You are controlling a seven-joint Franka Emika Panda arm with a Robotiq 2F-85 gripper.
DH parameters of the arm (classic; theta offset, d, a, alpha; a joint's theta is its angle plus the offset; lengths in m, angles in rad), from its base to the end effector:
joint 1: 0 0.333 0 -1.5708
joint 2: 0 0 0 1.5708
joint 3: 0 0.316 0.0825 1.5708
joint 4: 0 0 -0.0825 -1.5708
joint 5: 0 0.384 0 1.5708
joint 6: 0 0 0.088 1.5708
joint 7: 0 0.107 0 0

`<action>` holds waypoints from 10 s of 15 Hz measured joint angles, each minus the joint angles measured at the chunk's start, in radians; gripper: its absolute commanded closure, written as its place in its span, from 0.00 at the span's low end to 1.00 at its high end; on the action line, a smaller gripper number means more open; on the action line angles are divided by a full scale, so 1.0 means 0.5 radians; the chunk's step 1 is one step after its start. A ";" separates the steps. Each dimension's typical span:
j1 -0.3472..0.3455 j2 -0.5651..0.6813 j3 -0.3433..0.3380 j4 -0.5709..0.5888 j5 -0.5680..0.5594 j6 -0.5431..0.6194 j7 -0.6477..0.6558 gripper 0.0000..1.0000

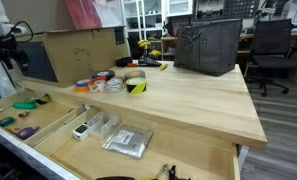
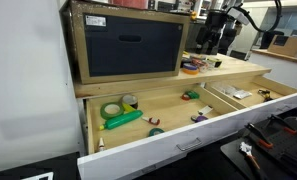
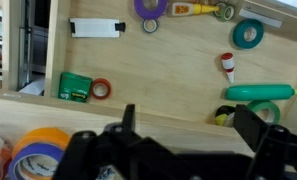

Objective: Take the green tape out of the drawer

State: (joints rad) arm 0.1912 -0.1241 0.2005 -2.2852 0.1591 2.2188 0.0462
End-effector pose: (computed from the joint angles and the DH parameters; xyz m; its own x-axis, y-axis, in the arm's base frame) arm 0.4617 0.1974 0.4088 0.9680 0.2467 0.0462 0.2504 -0.9620 -0.1093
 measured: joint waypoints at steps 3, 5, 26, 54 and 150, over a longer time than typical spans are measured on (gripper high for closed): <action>0.027 0.050 0.045 0.000 -0.020 0.004 0.005 0.00; 0.066 0.104 0.099 -0.001 -0.056 0.017 0.045 0.00; 0.505 1.200 0.213 0.315 -0.254 0.435 0.737 0.00; 0.860 1.778 -0.017 0.827 -0.680 0.396 0.505 0.00; -0.593 1.025 -0.748 0.600 0.147 0.420 1.656 0.93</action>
State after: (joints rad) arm -0.1052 0.3884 -0.1733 -1.9853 0.2326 2.4289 0.8740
